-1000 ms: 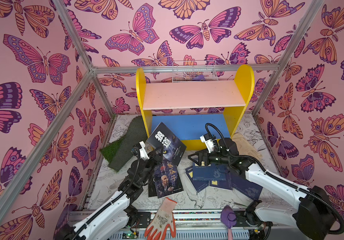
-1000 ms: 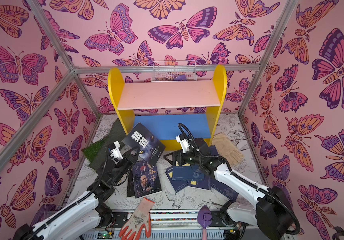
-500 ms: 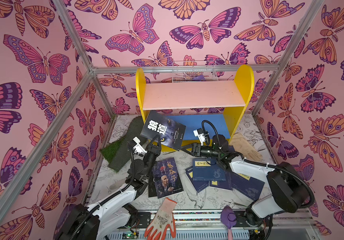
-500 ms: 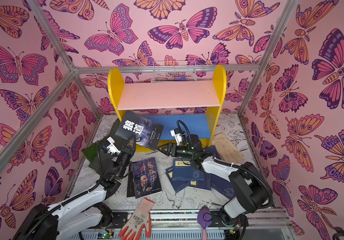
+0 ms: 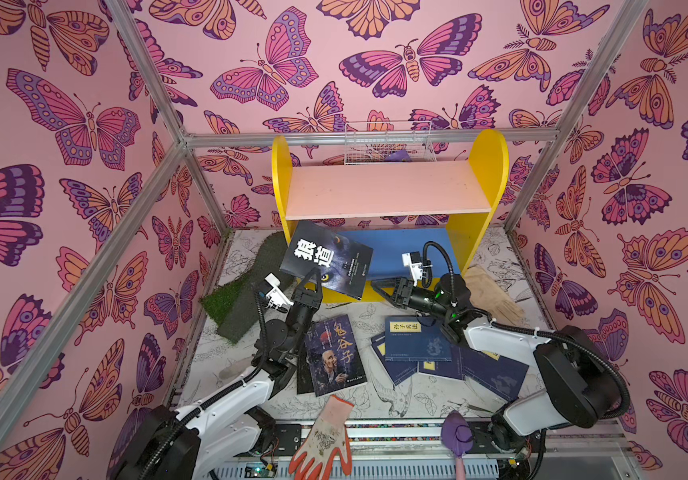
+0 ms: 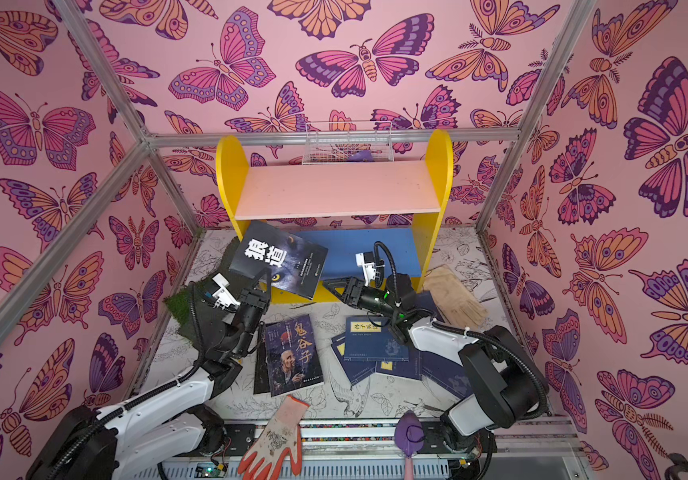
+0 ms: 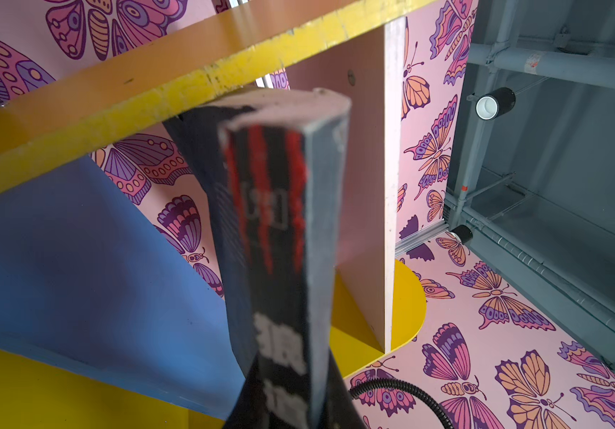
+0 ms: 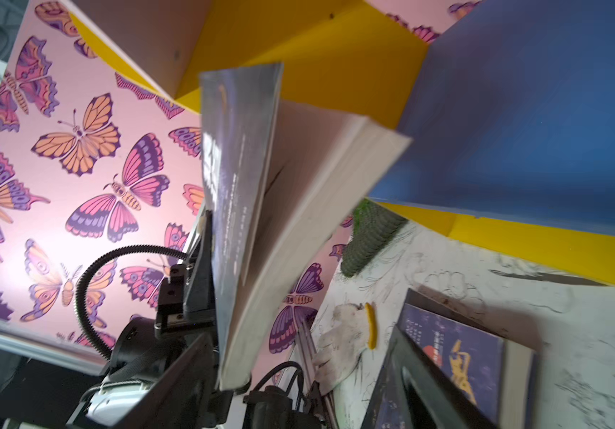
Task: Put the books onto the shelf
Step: 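Lift the black wolf-eye book upright with the right gripper while the left gripper releases, then carry the black book with the right gripper onto the blue shelf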
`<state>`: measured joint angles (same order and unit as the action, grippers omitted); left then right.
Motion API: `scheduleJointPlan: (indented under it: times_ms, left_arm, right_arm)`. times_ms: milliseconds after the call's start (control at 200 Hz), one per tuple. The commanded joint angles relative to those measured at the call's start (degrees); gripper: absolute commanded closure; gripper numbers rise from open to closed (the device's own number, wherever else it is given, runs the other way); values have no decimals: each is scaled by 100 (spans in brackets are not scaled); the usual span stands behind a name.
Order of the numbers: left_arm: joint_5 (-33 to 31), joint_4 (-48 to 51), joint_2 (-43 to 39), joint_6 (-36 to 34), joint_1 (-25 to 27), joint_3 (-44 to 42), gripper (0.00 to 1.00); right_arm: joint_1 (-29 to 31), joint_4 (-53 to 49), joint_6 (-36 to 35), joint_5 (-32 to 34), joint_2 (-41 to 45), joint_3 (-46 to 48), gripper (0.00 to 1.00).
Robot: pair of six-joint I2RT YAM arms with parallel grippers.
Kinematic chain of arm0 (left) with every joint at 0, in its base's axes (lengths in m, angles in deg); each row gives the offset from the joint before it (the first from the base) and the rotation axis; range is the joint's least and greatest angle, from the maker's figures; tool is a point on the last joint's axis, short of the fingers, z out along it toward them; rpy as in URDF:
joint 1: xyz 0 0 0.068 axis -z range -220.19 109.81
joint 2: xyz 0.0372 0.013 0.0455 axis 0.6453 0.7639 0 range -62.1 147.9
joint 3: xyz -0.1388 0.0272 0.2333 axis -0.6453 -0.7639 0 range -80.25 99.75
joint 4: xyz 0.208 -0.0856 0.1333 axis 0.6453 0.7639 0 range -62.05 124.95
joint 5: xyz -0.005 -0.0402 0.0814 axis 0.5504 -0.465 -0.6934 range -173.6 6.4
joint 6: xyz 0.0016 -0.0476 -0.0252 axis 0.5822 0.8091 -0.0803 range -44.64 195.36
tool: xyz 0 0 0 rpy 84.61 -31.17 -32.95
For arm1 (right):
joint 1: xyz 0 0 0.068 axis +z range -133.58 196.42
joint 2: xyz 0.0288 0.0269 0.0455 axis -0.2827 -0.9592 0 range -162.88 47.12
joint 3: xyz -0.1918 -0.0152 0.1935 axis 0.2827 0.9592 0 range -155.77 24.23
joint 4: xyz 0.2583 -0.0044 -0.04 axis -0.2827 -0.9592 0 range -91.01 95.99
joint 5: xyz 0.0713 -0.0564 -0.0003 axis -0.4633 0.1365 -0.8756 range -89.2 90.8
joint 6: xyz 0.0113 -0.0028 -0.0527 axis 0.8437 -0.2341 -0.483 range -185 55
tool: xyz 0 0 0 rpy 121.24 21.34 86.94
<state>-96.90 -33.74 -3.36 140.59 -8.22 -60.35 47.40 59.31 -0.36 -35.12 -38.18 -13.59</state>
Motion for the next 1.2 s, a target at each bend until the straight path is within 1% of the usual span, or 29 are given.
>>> scheduleJointPlan:
  times_ms: [0, 100, 210, 265, 275, 301, 476, 566, 581, 641, 776, 837, 922, 1077, 1192]
  left_arm:
    - [-33, -629, -73, -2, 33, 40, 100]
    - [7, -616, -40, -44, 46, 97, 100]
    - [73, -616, 35, -70, 46, 167, 100]
    - [90, -623, 67, -72, 55, 182, 100]
    - [97, -624, 72, -70, 53, 188, 100]
    - [106, -633, 89, -72, 63, 190, 100]
    - [126, -699, 137, -103, 86, 208, 100]
    - [121, -719, 142, -129, 95, 220, 100]
    - [118, -721, 138, -133, 95, 224, 100]
    - [121, -730, 146, -181, 113, 241, 100]
    - [161, -730, 146, -239, 134, 269, 100]
    - [177, -739, 172, -239, 128, 265, 100]
    - [153, -739, 215, -205, 150, 239, 100]
    - [102, -748, 317, -186, 195, 209, 100]
    - [65, -743, 381, -186, 222, 177, 100]
  right_arm:
    - [-115, -150, -149, 454, 338, 81, 20]
    - [-36, -672, -509, 107, 408, -170, 17]
    - [64, -609, -596, -59, 350, -319, 17]
    - [108, -486, -527, -57, 268, -394, 17]
    - [120, -464, -524, -185, 251, -413, 18]
    - [139, -423, -486, -257, 216, -462, 18]
    - [277, 128, -51, -378, -263, -712, 21]
    - [320, 591, 330, -336, -435, -718, 23]
    - [318, 668, 393, -331, -614, -710, 23]
    - [320, 931, 579, -311, -769, -672, 24]
    - [315, 1041, 680, -292, -898, -673, 26]
    - [316, 1113, 715, -259, -935, -703, 30]
    - [330, 1254, 855, -228, -1019, -773, 38]
    - [380, 1619, 1220, -161, -1161, -940, 48]
    - [391, 1676, 1358, -126, -1128, -1033, 62]
